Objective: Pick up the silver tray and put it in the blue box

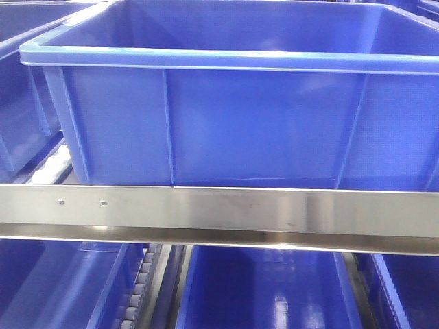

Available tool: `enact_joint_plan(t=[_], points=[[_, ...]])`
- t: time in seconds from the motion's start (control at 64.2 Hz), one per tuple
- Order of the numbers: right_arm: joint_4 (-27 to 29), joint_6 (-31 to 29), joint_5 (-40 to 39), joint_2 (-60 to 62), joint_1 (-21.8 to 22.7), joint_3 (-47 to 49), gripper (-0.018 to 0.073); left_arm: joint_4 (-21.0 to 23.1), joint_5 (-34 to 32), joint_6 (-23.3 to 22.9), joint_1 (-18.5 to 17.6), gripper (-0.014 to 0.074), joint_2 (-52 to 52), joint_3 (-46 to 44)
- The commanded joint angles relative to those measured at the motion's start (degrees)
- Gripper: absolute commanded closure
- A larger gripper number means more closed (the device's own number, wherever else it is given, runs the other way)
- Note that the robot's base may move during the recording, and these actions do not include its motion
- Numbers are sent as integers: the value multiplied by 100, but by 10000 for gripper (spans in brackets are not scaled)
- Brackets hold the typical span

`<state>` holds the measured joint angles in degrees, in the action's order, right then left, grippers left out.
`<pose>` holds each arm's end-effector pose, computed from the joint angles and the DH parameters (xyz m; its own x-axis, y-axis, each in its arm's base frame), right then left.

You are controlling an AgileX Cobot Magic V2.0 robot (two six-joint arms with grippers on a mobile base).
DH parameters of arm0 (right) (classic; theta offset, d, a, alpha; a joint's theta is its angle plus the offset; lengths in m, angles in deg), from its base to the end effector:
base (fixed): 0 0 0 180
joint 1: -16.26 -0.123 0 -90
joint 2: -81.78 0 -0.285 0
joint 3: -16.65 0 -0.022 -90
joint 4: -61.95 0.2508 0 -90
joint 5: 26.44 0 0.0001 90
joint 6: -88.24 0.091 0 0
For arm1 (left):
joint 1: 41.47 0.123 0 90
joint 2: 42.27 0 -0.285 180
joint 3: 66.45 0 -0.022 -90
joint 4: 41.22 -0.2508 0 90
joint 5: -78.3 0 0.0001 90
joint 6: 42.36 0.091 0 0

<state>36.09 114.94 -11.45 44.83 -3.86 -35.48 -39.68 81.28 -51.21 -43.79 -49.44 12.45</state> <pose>0.1076 0.0285 0.3005 -0.2119 -0.0479 -0.9761 -0.2326 0.9726 0.0028 0.0569 -0.0024 0.1991 0.0088 -0.1808 -0.9835 0.0442 0.9826 -0.1803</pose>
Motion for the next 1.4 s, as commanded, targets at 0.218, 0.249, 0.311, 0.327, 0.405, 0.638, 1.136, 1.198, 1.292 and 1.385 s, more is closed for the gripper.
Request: enact_joint_plan(t=[0.218, 0.249, 0.311, 0.327, 0.405, 0.638, 1.136, 1.198, 1.292, 1.385], points=[[2005, -2080, -667, 464, 1112, -468, 506, 35, -536, 12, 7, 692, 98, -16], [2224, -2398, -760, 631, 1291, -609, 506, 35, -536, 12, 7, 693, 98, -16], [2454, -2779, -976, 985, 1595, -905, 506, 35, -536, 12, 7, 692, 98, -16], [2484, -2842, -1051, 1114, 1690, -1013, 506, 35, -536, 12, 7, 693, 98, -16], [2500, -2874, -1318, 1607, 2034, -1438, 506, 35, -536, 12, 7, 693, 98, -16], [2586, -2874, -2053, 3018, 2503, -2729, 506, 35, -536, 12, 7, 693, 98, -16], [2586, -2868, -1714, 3087, 2509, -2698, 506, 35, -546, 12, 7, 693, 98, -16], [2586, -2868, -1714, 3087, 2509, -2698, 506, 35, -546, 12, 7, 693, 98, -16], [2586, -2868, -1714, 3087, 2509, -2698, 506, 35, -546, 12, 7, 693, 98, -16], [2586, -2868, -1714, 3087, 2509, -2698, 506, 35, -546, 12, 7, 693, 98, -16]])
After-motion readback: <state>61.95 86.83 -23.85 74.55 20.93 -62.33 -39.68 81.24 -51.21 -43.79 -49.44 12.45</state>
